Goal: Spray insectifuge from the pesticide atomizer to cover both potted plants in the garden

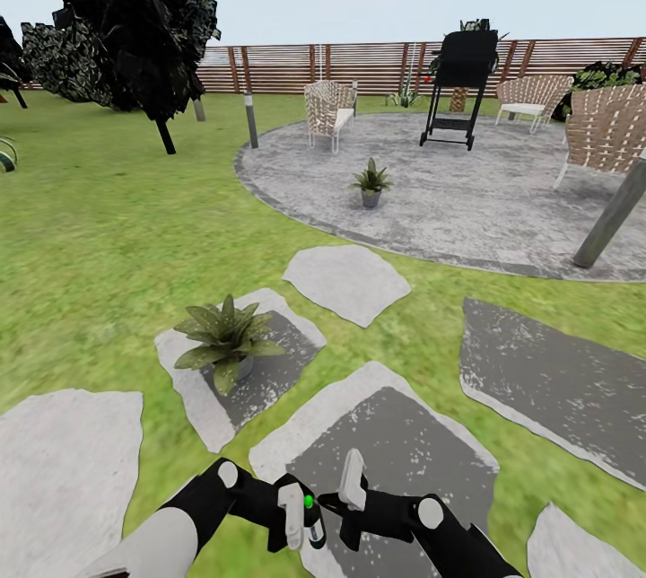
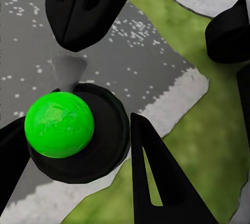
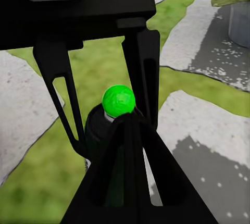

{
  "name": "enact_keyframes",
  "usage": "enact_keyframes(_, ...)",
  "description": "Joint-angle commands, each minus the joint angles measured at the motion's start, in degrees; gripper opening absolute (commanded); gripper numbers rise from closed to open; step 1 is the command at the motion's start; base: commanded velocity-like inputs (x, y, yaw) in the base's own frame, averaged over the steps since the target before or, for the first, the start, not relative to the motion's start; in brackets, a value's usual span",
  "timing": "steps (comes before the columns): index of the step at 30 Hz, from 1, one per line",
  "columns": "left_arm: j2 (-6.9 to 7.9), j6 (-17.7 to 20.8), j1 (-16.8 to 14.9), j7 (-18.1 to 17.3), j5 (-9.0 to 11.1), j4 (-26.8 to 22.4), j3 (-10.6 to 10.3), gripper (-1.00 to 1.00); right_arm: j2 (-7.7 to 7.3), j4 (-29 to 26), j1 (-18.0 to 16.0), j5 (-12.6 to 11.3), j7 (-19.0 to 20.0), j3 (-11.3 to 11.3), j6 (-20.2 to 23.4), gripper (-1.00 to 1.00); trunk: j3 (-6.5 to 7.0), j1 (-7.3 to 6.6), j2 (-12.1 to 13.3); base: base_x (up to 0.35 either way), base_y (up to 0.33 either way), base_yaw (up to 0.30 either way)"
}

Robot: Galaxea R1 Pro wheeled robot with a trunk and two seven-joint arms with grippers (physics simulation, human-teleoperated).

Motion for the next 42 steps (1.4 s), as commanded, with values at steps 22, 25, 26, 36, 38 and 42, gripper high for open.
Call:
enact_keyframes(22,-0.13,-1.5,0.0,-0.2,-0.3,0.0,0.5,-1.00,-0.08,0.0,0.0,0.5,0.0,-0.1,-0.3,-1.00,-0.05,-0.01,0.0,0.000,0.000,0.000)
enact_keyframes(25,-0.54,-1.5,0.0,-0.2,-0.3,0.0,0.6,-1.00,-0.08,0.0,0.0,0.5,0.0,-0.1,-0.3,-1.00,-0.05,-0.01,0.0,0.000,0.000,0.000)
enact_keyframes(26,-0.61,-1.5,0.0,-0.2,-0.3,0.0,0.5,-1.00,-0.08,0.0,0.0,0.5,0.0,0.0,-0.3,-1.00,-0.05,-0.01,0.0,0.000,0.000,0.000)
enact_keyframes(36,-0.11,-1.3,0.0,-0.2,-0.4,0.0,0.3,-1.00,-0.08,0.1,0.0,0.5,0.0,0.0,-0.3,-1.00,-0.05,-0.01,0.0,0.000,0.000,0.000)
enact_keyframes(38,0.26,-1.2,0.0,-0.2,-0.6,0.0,0.1,-1.00,-0.11,0.1,0.0,0.5,0.0,0.0,-0.3,-1.00,-0.05,-0.01,0.0,0.000,0.000,0.000)
enact_keyframes(42,3.23,-1.2,0.0,-0.2,-0.7,0.0,0.1,-1.00,-0.22,0.3,0.0,0.5,0.0,0.0,-0.3,-1.00,-0.05,-0.01,0.0,0.000,0.000,0.000)
